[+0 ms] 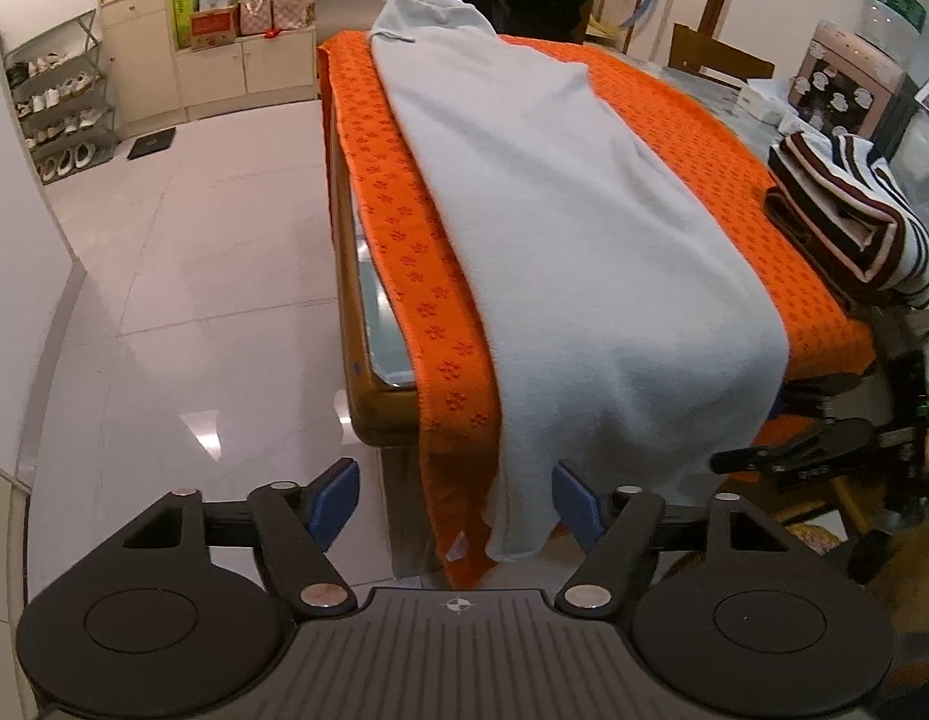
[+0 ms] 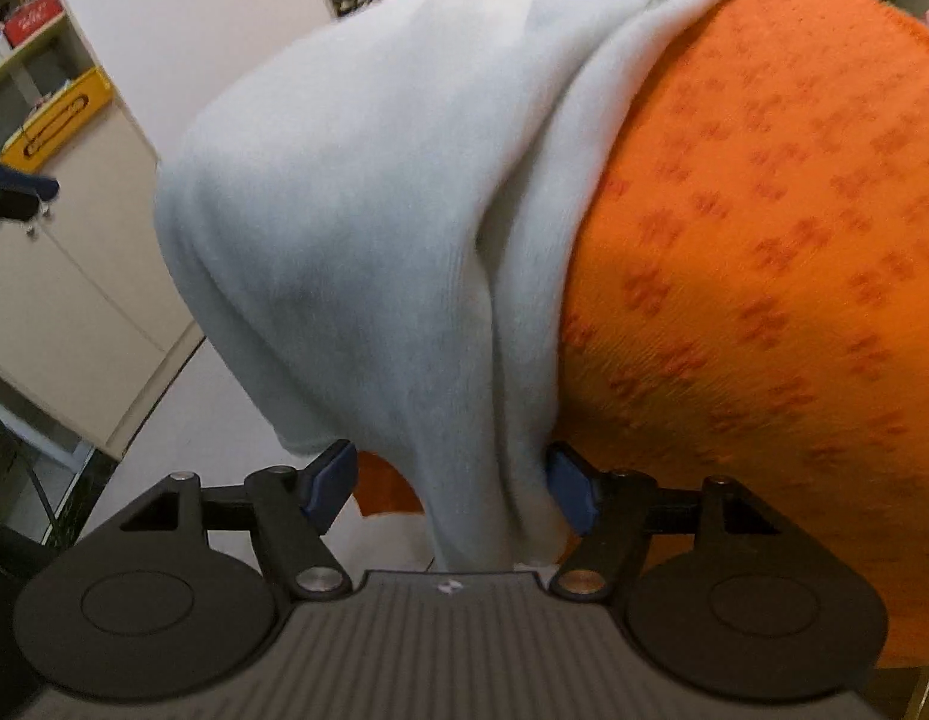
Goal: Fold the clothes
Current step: 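Grasp the pants leg cuff with the right tool, then lift the cuff with the right tool and fold it toward the waistband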
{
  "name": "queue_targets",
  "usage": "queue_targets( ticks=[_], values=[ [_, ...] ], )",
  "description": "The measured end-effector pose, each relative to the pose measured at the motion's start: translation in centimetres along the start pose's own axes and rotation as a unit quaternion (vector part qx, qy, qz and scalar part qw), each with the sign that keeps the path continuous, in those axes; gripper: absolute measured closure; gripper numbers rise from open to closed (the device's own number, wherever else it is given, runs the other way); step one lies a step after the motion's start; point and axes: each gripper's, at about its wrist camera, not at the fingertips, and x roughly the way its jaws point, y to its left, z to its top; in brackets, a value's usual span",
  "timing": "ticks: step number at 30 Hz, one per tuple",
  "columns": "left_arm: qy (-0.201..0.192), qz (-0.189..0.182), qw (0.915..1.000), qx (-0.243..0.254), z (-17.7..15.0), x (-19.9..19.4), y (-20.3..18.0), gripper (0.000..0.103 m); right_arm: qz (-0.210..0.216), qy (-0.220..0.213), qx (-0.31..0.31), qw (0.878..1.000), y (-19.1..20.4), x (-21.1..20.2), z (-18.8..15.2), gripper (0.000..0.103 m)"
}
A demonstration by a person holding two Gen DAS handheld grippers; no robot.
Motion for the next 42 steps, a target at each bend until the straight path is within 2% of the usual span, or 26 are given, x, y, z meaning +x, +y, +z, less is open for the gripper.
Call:
queue_targets(
  ticks=[2,4,8,12,16,21,24,28,31,38,42],
  values=[
    [0.004,-0.001,1.0,0.006,-0.2,0.0,-0.2,0.028,0.012,-0.002,-0.003,1.0,-0.1,0.5,-0.2,0.04],
    [0.002,-0.002,0.9999,0.013,-0.2,-0.3,-0.5,0.028,0.029,-0.008,0.002,1.0,-0.3,0.2,0.1,0.085],
    [-0.007,-0.01,0.9996,0.027,0.1,-0.7,-1.0,0.027,0.106,-0.006,0.029,0.994,-0.6,-2.2,0.5,0.087],
    [-0.018,-0.017,0.9989,0.039,1.1,-1.1,-1.5,0.026,0.197,-0.029,0.046,0.979,-0.2,-6.6,2.0,0.088],
    [-0.042,-0.021,0.9983,0.034,2.8,-1.9,-1.6,0.025,0.265,-0.091,0.066,0.958,-0.6,-11.2,5.3,0.088],
    [-0.094,-0.016,0.995,0.029,5.3,-3.6,-1.8,0.022,0.307,-0.161,0.089,0.934,-1.9,-14.0,10.6,0.088],
    [-0.12,-0.011,0.9923,0.03,6.7,-4.0,-2.0,0.019,0.302,-0.189,0.106,0.928,-3.1,-13.7,15.1,0.088],
    [-0.133,-0.007,0.9904,0.037,8.7,-3.3,-2.1,0.018,0.262,-0.209,0.15,0.93,-4.7,-11.4,21.2,0.088],
    [-0.136,-0.009,0.9895,0.049,10.0,-2.1,-2.2,0.016,0.232,-0.216,0.206,0.926,-6.4,-9.2,24.8,0.088],
    [-0.118,-0.057,0.989,0.068,13.4,1.8,-2.2,0.016,0.151,-0.217,0.316,0.911,-10.5,-2.7,29.8,0.088],
    [-0.102,-0.092,0.9844,0.111,15.9,4.7,-3.5,0.015,0.122,-0.203,0.373,0.897,-13.0,0.8,31.1,0.088]
  ],
)
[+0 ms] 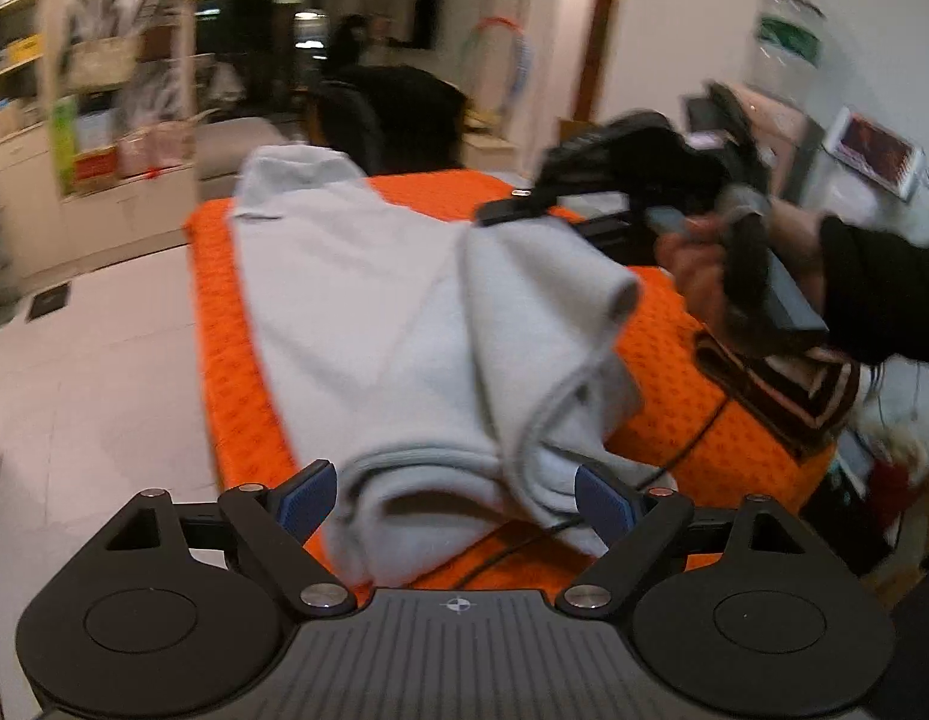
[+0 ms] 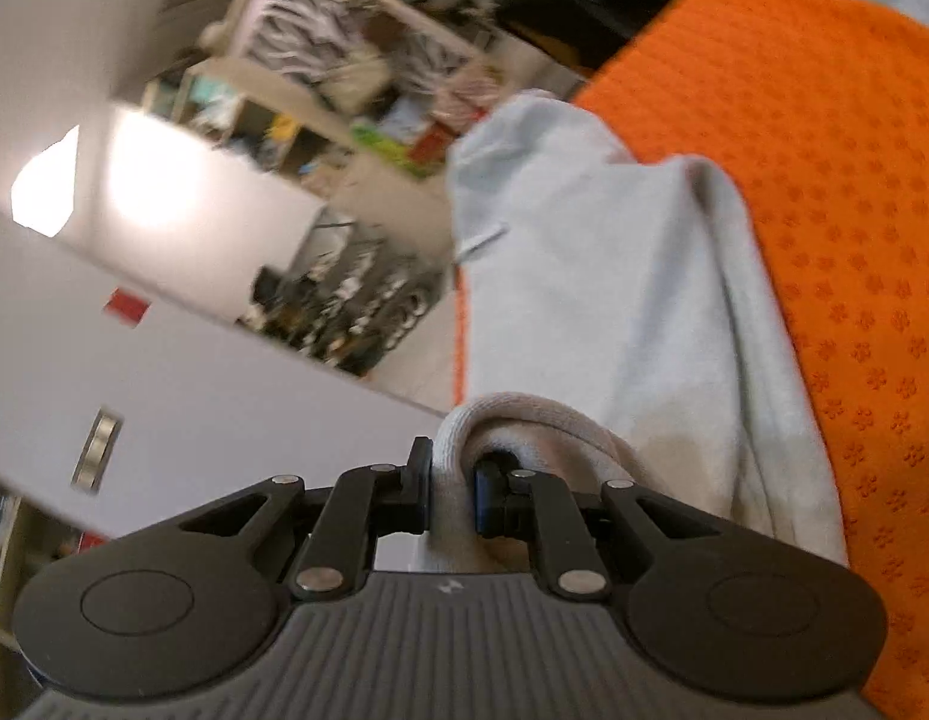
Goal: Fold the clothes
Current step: 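Lift the cuff with the right tool and fold it toward the waistband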
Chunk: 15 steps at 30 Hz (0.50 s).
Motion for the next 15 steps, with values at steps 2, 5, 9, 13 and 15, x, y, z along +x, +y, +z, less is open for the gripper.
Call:
queue_targets(
  ticks=[2,5,9,13,15],
  values=[
    [0.004,-0.019,0.9998,0.004,0.8,1.4,-0.3,0.016,-0.013,0.001,0.01,1.0,-0.7,1.4,0.5,0.088],
    [0.016,-0.033,0.9992,-0.012,2.2,3.4,-0.7,0.018,-0.016,0.001,0.024,1.0,-1.8,2.5,0.8,0.088],
    [0.057,-0.018,0.9976,-0.034,3.2,6.6,-1.4,0.022,-0.008,0.012,0.023,1.0,-2.6,2.3,0.8,0.088],
    [0.078,-0.015,0.9951,-0.06,3.8,9.0,-2.6,0.027,0.001,0.027,0.019,0.999,-2.9,2.1,1.1,0.088],
    [0.098,-0.005,0.9932,-0.063,3.6,10.4,-3.5,0.05,0.006,0.034,0.017,0.999,-2.9,1.8,1.2,0.088]
  ],
)
